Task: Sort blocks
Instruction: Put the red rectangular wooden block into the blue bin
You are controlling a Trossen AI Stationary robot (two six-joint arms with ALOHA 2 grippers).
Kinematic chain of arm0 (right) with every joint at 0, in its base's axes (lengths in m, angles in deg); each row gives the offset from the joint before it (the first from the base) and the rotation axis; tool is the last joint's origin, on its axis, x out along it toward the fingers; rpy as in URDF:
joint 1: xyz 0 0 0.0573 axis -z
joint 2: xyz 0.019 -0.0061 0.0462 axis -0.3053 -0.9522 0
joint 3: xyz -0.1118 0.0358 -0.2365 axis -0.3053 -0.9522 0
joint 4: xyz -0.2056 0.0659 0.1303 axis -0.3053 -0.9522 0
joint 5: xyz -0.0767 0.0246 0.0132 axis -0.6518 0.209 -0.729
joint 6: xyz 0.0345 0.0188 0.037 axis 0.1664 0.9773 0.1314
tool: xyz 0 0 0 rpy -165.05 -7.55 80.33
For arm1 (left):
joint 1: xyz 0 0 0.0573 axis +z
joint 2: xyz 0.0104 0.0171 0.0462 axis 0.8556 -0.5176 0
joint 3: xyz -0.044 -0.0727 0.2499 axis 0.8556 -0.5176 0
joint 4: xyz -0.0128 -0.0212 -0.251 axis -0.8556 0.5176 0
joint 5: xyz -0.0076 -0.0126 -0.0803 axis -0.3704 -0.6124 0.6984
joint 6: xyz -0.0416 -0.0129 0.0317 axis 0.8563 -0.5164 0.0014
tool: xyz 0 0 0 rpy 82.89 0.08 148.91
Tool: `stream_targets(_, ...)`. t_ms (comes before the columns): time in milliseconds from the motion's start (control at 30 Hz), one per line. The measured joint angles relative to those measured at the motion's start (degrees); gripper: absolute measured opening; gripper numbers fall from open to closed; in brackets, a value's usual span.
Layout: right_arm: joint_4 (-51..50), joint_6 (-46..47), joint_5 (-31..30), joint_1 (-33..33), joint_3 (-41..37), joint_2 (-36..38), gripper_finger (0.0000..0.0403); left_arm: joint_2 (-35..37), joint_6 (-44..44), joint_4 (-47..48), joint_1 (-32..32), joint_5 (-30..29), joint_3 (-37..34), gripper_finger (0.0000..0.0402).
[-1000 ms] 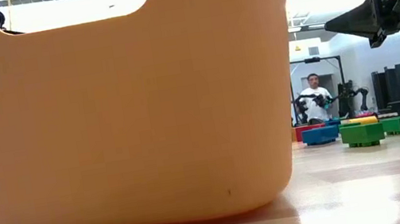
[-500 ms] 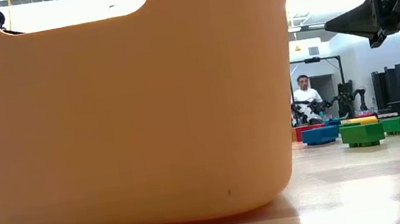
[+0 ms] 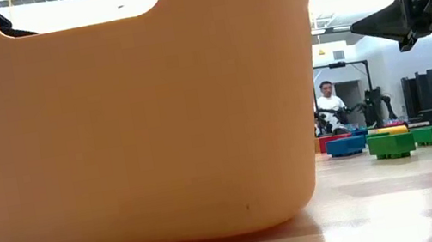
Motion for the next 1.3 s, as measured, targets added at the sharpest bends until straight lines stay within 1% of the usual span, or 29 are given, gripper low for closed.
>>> stream_targets(100, 0.05, 0.0, -0.02, 0.0, 0.01, -0.01, 0.0005, 0.0, 7.38, 0.0, 0.0, -0.01, 0.0, 0.03)
stream_targets(167, 0.47, 0.0, -0.02, 0.01, 0.01, -0.01, 0.0005, 0.0, 10.83, 0.0, 0.0, -0.01, 0.0, 0.03)
stream_targets(267, 1.05, 0.03, -0.02, -0.03, 0.01, 0.01, 0.0005, -0.02, 11.57, 0.0, 0.0, -0.02, 0.0, 0.03)
stream_targets(367, 1.68, 0.68, -0.02, -0.03, 0.02, 0.01, 0.0005, -0.01, 8.42, -0.12, 0.0, -0.82, 0.0, 0.03)
stream_targets(433, 1.9, 5.09, -0.02, -0.06, 0.02, 0.01, 0.0005, 0.0, 7.45, -0.13, 0.0, -0.85, 0.0, 0.03)
stream_targets(500, 2.01, 8.68, -0.02, -0.46, 0.06, 0.01, 0.0005, 0.0, 9.77, -0.13, 0.0, -0.85, 0.0, 0.03)
stream_targets(600, 2.09, 9.01, 0.13, -1.13, 0.07, 0.01, 0.0005, 0.0, 15.2, -0.13, 0.0, -0.87, 0.0, 0.03)
stream_targets(733, 2.19, 9.0, 0.15, -1.99, 0.34, 0.01, 0.0005, 0.0, 16.71, -0.15, 0.0, -0.9, 0.0, 0.03)
stream_targets(800, 2.16, 9.01, 0.15, -2.31, 0.4, 0.01, 0.0005, 0.0, 16.61, -0.22, 0.0, -0.92, 0.0, 0.03)
stream_targets(933, 0.88, 9.07, 0.15, -2.3, 0.47, 0.01, 0.0005, 0.0, 13.63, -0.3, 0.0, -1.38, 0.0, 0.03)
stream_targets(1067, 1.03, 9.15, 0.15, -2.15, 0.54, 0.01, 0.0005, 0.0, 10.12, -0.52, 0.02, -3.29, 0.0, 0.03)
stream_targets(1200, 1.14, 9.0, 0.15, -2.15, 0.58, 0.01, 0.0005, 0.0, 7.2, -0.8, 0.0, -6.4, 0.33, 0.03)
stream_targets(1300, 1.44, 9.55, 0.15, -2.53, 0.61, 0.01, 0.0005, -0.57, 5.81, 2.02, 0.02, -4.92, 2.68, 0.03)
